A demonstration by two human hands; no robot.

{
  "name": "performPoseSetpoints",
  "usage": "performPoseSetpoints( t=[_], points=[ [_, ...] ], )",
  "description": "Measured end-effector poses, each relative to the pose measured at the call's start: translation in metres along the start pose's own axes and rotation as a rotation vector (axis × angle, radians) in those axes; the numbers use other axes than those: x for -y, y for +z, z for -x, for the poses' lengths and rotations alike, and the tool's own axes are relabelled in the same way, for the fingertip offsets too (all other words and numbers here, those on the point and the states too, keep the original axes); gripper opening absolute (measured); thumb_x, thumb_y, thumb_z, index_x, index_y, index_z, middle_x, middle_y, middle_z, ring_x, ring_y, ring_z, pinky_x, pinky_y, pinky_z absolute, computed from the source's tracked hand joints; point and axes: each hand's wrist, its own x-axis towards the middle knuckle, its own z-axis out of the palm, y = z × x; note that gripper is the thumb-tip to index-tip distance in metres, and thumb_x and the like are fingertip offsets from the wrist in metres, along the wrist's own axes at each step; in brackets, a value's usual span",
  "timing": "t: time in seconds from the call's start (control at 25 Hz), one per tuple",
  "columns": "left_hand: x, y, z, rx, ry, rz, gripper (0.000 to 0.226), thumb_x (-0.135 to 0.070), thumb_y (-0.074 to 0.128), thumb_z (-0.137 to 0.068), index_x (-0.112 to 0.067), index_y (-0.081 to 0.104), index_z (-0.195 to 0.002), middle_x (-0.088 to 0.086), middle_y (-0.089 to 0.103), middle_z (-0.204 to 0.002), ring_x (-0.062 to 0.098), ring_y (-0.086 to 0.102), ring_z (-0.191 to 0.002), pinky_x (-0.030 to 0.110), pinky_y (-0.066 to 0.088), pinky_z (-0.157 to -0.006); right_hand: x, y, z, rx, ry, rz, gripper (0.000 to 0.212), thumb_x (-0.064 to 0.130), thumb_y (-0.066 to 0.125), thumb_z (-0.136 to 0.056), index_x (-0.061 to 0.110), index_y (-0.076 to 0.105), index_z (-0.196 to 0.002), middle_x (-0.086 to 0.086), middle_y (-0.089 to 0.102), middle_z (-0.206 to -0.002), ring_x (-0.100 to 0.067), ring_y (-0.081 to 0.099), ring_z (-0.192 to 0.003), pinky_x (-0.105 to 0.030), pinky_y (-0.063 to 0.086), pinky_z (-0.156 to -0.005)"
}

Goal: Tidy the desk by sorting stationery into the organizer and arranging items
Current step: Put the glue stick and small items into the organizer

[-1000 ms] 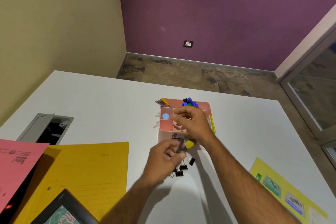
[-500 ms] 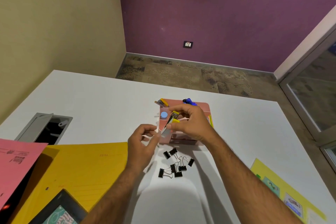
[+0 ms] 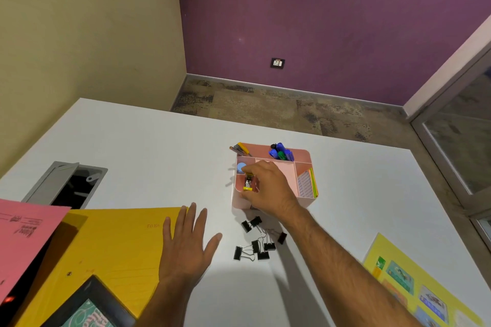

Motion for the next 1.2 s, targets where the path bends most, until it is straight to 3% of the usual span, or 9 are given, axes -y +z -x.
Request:
performPoseSetpoints(
  t=[0.6,0.76,0.88,1.0,1.08,1.2],
  points=[
    [-0.001,0.0,0.003,0.003,-0.005,-0.023,0.082,-0.076,0.01,-0.09,-0.027,0.029,-0.153,0.002,0.019,-0.163,0.024,0.009,-0.152,0.055,0.007,-0.121,0.0,-0.001,0.004,0.018,0.133,0.004,0.056,0.043,0.075,-0.08,0.03,0.057,-0.132,-0.004,0.054,-0.117,-0.022,0.044,-0.112,-0.033,0.04,-0.099],
    [-0.002,0.0,0.002,0.008,-0.01,-0.026,0.083,-0.076,0.01,-0.089,-0.027,0.031,-0.152,0.003,0.021,-0.162,0.025,0.011,-0.151,0.056,0.009,-0.12,-0.001,0.002,0.013,-0.027,0.062,0.017,0.056,0.042,0.073,-0.081,0.031,0.055,-0.133,0.007,0.057,-0.12,-0.018,0.043,-0.115,-0.037,0.04,-0.1],
    [-0.002,0.0,0.002,0.001,-0.012,-0.019,0.084,-0.077,0.007,-0.088,-0.028,0.03,-0.152,0.002,0.02,-0.162,0.024,0.01,-0.152,0.056,0.009,-0.12,-0.006,0.012,0.032,-0.397,0.068,-0.282,0.035,0.03,0.077,-0.078,0.029,0.068,-0.111,0.029,0.059,-0.108,-0.016,0.055,-0.104,-0.035,0.053,-0.083],
    [-0.002,0.001,0.002,-0.01,-0.015,-0.001,0.086,-0.078,0.004,-0.087,-0.028,0.029,-0.153,0.002,0.019,-0.163,0.024,0.009,-0.152,0.056,0.007,-0.121,-0.008,0.018,0.059,-0.687,0.364,-0.729,0.014,0.013,0.079,-0.079,0.018,0.072,-0.09,0.005,0.071,-0.088,-0.017,0.064,-0.08,-0.03,0.057,-0.069],
    [-0.003,0.001,0.002,-0.009,-0.017,-0.003,0.086,-0.078,0.005,-0.087,-0.028,0.03,-0.152,0.002,0.02,-0.163,0.024,0.01,-0.152,0.056,0.007,-0.121,-0.015,0.026,0.072,-0.752,0.631,-1.055,0.008,0.01,0.076,-0.082,0.01,0.071,-0.087,-0.006,0.068,-0.078,-0.019,0.057,-0.065,-0.035,0.051,-0.06],
    [-0.002,0.001,0.001,-0.006,-0.013,-0.008,0.084,-0.077,0.008,-0.088,-0.027,0.033,-0.151,0.003,0.022,-0.162,0.024,0.012,-0.151,0.056,0.009,-0.12,-0.023,0.037,0.078,-0.618,1.066,-1.511,0.019,0.019,0.075,-0.083,0.005,0.068,-0.095,-0.008,0.064,-0.082,-0.016,0.05,-0.06,-0.029,0.044,-0.055]
  ],
)
